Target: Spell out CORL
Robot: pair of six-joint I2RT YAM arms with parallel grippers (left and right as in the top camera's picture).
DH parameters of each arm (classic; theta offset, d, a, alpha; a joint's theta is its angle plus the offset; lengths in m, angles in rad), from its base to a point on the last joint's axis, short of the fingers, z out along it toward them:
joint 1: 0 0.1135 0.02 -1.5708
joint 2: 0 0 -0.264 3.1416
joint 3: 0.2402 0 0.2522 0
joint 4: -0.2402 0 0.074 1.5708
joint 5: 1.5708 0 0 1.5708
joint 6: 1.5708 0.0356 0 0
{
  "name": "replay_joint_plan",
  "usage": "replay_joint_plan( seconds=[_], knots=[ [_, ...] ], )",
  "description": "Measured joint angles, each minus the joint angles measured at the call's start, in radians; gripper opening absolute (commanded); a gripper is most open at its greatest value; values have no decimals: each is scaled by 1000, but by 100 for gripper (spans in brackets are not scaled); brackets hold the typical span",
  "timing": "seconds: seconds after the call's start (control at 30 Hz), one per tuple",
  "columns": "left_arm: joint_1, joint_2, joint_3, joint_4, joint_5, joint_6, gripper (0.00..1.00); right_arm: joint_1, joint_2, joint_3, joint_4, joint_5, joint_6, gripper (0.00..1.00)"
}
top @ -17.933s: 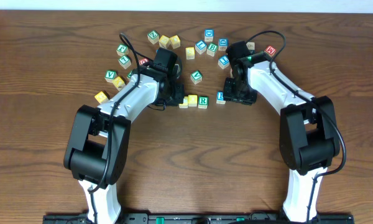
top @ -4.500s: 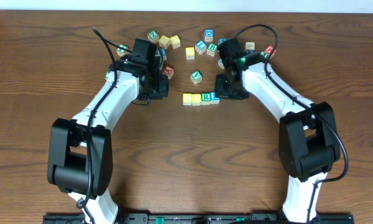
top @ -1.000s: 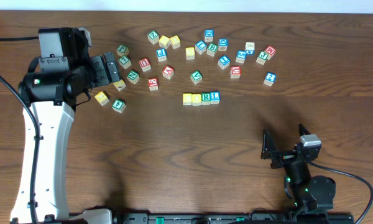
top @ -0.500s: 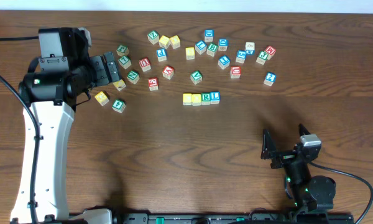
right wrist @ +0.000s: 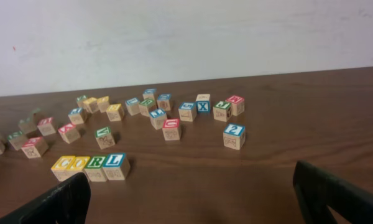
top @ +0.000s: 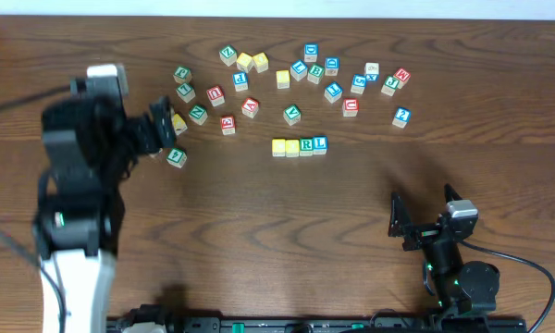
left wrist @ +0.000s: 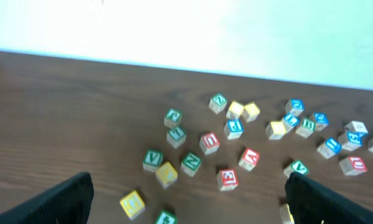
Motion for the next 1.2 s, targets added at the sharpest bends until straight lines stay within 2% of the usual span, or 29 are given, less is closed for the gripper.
replay_joint_plan(
  seconds=[0.27,0.57,1.0,1.2],
  knots=[
    [43,-419,-396,167,0,25,97,0,0,0,0,0,0,99],
    [45,-694,-717,338,0,66,97,0,0,0,0,0,0,99],
    [45,-977,-980,468,-5,136,97,0,0,0,0,0,0,99],
    [45,-984,-1006,401,-30,155,97,0,0,0,0,0,0,99]
  ],
)
